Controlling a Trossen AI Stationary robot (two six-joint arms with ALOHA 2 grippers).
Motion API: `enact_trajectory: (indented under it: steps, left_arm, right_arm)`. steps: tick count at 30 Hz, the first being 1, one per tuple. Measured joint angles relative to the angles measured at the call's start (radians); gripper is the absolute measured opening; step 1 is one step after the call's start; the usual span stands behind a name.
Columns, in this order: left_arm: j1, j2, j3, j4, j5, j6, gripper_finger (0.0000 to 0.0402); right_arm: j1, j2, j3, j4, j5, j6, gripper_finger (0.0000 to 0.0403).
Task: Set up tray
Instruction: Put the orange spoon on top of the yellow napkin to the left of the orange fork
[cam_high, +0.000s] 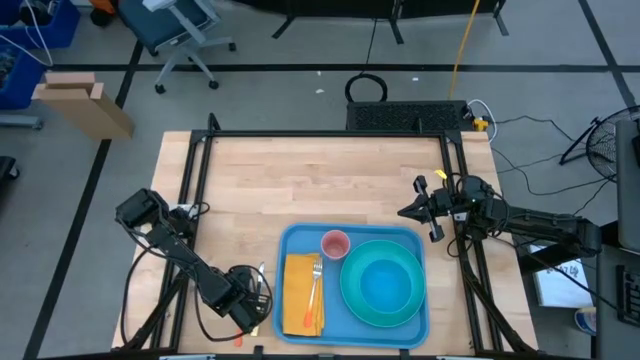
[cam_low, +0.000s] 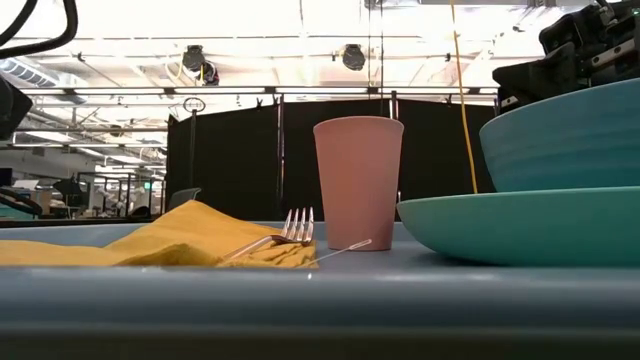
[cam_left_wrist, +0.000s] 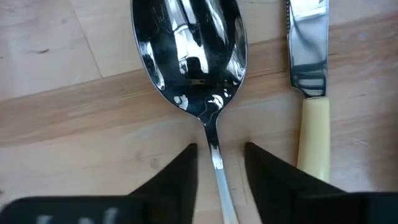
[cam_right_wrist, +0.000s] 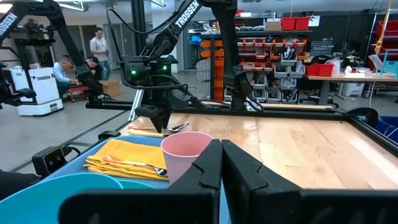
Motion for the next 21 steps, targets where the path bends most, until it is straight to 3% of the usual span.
enact_trajectory:
  steps: [8, 16, 21]
  left_arm:
    - [0.012, 0.001, -0.001, 0.037, -0.005, -0.027, 0.0018]
    - [0.023, -0.014, -0.003, 0.034, -0.03, -0.001, 0.0011]
    - [0.029, -0.076, 0.038, -0.091, -0.155, -0.018, 0.0011]
  right_arm:
    - [0.0, 0.0, 0.0, 0.0, 0.0, 0.022, 0.0]
    - [0.0, 0.0, 0.0, 0.0, 0.0, 0.05, 0.0]
    - [0.0, 0.0, 0.0, 0.008, 0.0, 0.051, 0.0]
